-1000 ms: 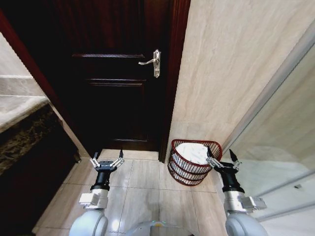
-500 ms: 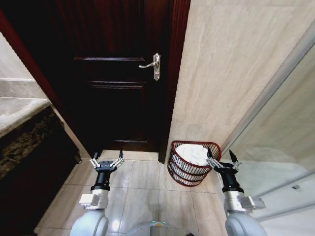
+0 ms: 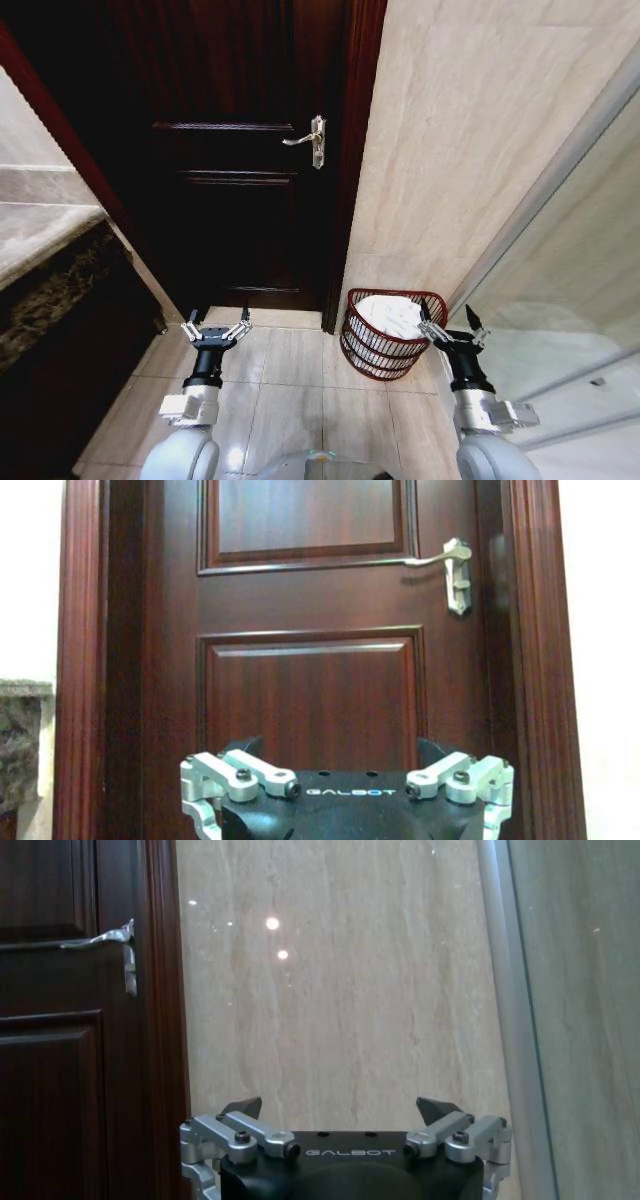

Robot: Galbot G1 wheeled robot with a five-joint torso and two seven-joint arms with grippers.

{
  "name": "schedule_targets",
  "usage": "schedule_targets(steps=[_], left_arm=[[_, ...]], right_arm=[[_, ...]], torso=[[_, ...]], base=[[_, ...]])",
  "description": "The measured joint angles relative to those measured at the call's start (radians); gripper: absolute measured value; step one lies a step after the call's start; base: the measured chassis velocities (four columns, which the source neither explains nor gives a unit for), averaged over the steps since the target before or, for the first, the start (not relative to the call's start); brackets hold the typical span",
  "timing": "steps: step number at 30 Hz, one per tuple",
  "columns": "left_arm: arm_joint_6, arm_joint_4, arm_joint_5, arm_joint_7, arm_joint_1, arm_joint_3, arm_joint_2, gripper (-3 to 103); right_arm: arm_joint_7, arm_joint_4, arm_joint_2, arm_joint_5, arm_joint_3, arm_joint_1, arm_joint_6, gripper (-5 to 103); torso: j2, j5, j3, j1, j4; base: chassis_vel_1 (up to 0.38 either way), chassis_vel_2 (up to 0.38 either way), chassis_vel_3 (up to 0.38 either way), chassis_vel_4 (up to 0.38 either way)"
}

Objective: Discard the used towel into the hamper.

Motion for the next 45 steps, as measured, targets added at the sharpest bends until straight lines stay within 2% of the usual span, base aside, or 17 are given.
schedule_targets(steps=[45], left_arm=[[0.004,-0.005,-0.030,-0.003,-0.011,-0.006,0.025,100]], right_arm=[[0.027,0.024,0.007,-0.034,-0.032,0.015,-0.024,100]], torso=[[0.117,0.0000,0.071,0.046,0.0000]], base=[[0.000,0.000,0.000,0.000]])
